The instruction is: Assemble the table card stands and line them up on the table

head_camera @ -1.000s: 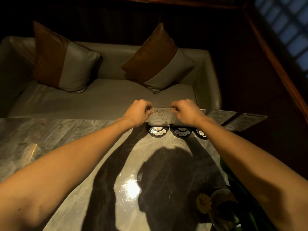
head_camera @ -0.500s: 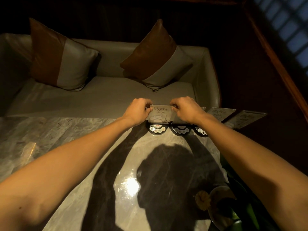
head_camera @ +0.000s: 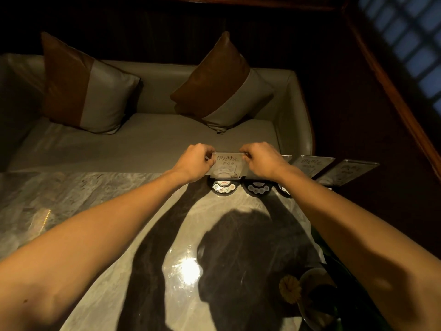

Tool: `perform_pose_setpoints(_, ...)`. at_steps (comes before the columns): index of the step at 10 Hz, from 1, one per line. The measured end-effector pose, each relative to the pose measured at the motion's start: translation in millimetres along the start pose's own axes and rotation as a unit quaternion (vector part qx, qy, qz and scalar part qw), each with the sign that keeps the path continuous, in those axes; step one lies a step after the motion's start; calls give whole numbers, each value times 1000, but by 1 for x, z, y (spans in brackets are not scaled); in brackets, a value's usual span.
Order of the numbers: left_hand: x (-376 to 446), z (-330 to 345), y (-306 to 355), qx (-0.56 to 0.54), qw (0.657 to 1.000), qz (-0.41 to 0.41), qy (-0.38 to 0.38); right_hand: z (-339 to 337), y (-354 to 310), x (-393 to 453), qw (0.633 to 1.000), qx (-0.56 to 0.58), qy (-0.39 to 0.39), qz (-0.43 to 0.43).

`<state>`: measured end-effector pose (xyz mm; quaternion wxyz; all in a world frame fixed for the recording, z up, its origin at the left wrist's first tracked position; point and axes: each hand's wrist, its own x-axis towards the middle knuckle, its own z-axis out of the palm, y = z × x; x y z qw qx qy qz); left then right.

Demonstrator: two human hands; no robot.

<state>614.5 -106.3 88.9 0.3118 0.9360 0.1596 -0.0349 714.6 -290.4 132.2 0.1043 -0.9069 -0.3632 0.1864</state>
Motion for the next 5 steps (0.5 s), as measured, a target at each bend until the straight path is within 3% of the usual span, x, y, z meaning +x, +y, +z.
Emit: perform_pose_setpoints(5,-5,-2,12,13,1000,22,-9,2,12,-11,1000,-14,12,20)
